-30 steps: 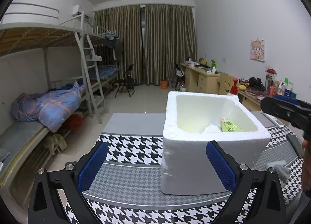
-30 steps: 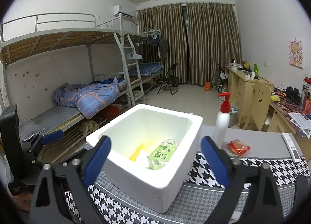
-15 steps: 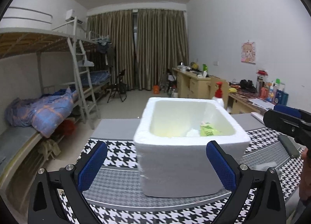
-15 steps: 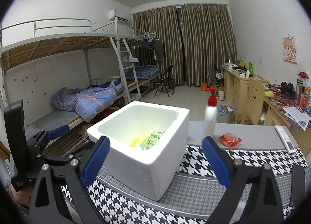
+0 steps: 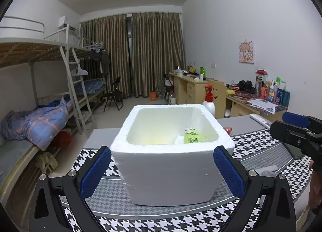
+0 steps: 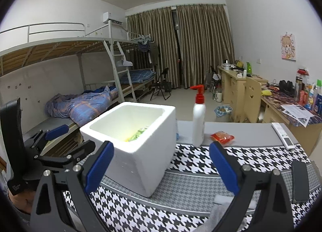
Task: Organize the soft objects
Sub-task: 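Withdraw both tools from the box toward the grey sock and foam roll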
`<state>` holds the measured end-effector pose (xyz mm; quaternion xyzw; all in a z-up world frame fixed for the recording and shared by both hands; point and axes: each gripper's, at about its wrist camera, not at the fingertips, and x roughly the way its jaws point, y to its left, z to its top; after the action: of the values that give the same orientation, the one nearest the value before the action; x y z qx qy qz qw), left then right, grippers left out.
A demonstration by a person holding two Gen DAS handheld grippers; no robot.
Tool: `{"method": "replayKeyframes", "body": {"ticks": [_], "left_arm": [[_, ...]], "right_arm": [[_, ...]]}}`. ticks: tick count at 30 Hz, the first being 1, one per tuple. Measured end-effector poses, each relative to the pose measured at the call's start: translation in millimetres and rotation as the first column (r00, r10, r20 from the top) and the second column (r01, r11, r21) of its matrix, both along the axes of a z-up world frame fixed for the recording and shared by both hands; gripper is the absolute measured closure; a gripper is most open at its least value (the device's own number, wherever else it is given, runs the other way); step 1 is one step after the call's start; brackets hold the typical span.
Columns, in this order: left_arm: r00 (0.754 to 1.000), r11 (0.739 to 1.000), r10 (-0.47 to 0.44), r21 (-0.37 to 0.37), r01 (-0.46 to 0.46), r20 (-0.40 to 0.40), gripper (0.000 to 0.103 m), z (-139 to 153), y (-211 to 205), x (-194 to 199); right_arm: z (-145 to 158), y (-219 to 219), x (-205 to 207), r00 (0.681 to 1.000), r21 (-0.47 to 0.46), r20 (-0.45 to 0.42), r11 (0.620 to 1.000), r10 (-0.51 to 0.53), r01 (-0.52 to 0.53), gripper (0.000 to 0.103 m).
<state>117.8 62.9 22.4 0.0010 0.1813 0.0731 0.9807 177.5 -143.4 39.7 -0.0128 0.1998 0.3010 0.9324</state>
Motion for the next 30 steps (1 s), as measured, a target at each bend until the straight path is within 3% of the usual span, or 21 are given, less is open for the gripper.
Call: {"method": "replayKeyframes", "body": {"ticks": [9, 16, 30], "left_arm": [[0.997, 0.997, -0.076, 0.027, 0.076, -0.014, 0.001, -4.1, -30.4, 7.4], [0.985, 0.985, -0.173, -0.005, 0.173, -0.017, 0.001, -5.1, -52.1, 11.1], [0.974, 0.974, -0.225, 0.013, 0.226, -0.017, 0.001, -4.1, -75.8, 11.7]], "right_arm": [[-8.0, -30.0, -3.7, 0.998, -0.005, -0.009, 0.998, -0.069, 0.069, 0.005], [-11.4, -48.6, -5.4, 0.993, -0.010, -0.016, 0.993, -0.116, 0.116, 0.005], [-17.6, -79.8, -8.7, 0.984, -0.002, -0.030, 0.984, -0.178, 0.178, 0.005]]}}
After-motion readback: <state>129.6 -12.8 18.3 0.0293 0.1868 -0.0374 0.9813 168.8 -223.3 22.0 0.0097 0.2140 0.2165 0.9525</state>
